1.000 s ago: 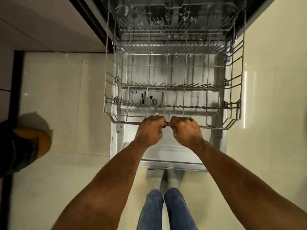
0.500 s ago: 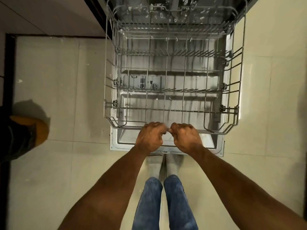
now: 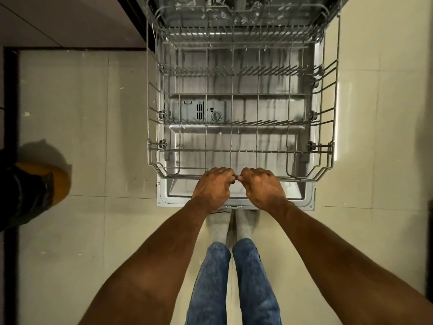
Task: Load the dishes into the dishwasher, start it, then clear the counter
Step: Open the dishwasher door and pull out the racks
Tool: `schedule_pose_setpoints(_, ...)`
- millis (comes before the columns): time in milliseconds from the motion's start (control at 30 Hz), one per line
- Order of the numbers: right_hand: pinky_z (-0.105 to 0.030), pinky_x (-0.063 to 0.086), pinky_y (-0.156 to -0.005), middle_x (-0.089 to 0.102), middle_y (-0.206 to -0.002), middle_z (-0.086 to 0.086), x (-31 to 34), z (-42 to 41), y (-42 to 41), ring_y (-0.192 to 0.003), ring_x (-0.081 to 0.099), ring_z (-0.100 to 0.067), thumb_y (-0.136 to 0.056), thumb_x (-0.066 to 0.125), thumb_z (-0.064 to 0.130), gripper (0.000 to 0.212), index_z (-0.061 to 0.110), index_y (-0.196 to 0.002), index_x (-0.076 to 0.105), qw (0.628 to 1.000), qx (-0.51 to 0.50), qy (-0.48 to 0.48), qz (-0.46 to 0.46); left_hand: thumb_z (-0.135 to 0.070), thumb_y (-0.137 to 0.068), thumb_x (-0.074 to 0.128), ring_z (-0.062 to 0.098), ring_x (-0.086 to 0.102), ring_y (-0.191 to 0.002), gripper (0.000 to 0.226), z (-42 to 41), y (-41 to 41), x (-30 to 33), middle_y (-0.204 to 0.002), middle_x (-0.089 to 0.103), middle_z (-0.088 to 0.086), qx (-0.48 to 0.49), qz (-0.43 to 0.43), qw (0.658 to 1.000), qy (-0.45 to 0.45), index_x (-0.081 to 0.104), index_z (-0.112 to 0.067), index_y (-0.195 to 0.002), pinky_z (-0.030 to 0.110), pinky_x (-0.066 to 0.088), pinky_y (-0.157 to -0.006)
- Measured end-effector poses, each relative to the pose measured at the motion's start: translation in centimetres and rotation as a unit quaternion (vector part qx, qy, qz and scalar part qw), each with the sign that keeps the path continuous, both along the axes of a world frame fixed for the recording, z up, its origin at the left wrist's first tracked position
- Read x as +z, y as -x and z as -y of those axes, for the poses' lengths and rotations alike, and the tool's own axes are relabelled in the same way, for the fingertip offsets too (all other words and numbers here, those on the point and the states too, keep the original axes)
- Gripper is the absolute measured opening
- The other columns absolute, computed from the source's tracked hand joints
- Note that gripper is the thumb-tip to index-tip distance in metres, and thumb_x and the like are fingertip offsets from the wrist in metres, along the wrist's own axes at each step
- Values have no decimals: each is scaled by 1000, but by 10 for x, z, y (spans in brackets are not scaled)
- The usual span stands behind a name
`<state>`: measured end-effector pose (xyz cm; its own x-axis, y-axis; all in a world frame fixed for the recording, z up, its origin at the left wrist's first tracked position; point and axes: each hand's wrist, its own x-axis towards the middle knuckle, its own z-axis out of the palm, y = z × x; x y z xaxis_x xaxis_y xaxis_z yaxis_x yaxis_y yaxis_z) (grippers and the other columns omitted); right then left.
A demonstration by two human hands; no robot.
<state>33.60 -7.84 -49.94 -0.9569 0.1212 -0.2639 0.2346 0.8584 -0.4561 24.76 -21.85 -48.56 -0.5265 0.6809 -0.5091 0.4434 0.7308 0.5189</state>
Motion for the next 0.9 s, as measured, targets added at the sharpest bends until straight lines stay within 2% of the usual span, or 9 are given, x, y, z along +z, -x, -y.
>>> schedule_pose_setpoints(100,-35,44,-71,69,-91,-13,6,-2,3,-83,63,-33,-101,46,29,25,8,-102,61,999,20,7,49,-17,-100,44,24,55,-101,16,-2,5,6,-106,61,6,-16,15,999,28,59,-14,-107,31,39,-80)
schedule_pose_setpoints(200,-35,44,-81,64,-111,-8,17,-7,10,-102,58,-27,-104,37,38,33,14,-118,55,993,22,8,111,-34,-103,38,23,52,-112,31,-3,13,17,-121,57,5,-40,0,997,69,54,-16,-123,36,42,-91)
schedule_pose_setpoints(367,-41,41,-99,53,-136,-5,45,-27,32,-124,48,-26,-103,33,45,43,20,-137,43,987,1,15,160,-45,-102,35,25,41,-133,51,-6,39,42,-146,43,6,-39,-22,995,93,32,-22,-147,41,35,-105)
schedule_pose_setpoints(533,-43,37,-104,49,-141,-6,83,-55,68,-129,45,-26,-101,32,53,51,21,-139,42,986,19,6,167,-48,-101,34,25,37,-137,58,-22,72,74,-151,37,6,-41,-67,993,85,22,-22,-151,43,33,-108)
schedule_pose_setpoints(700,-42,37,-101,52,-135,-5,120,-89,106,-125,47,-24,-100,32,55,51,22,-136,44,990,33,-29,134,-50,-101,32,24,36,-137,58,-49,102,108,-151,37,5,-25,-98,993,65,23,-24,-151,44,31,-111)
schedule_pose_setpoints(900,-43,34,-106,47,-138,-4,169,-135,162,-128,42,-24,-99,29,57,51,24,-135,43,993,26,-77,91,-48,-101,33,24,35,-138,58,-90,150,155,-151,36,4,-4,-155,987,29,20,-25,-152,45,29,-112)
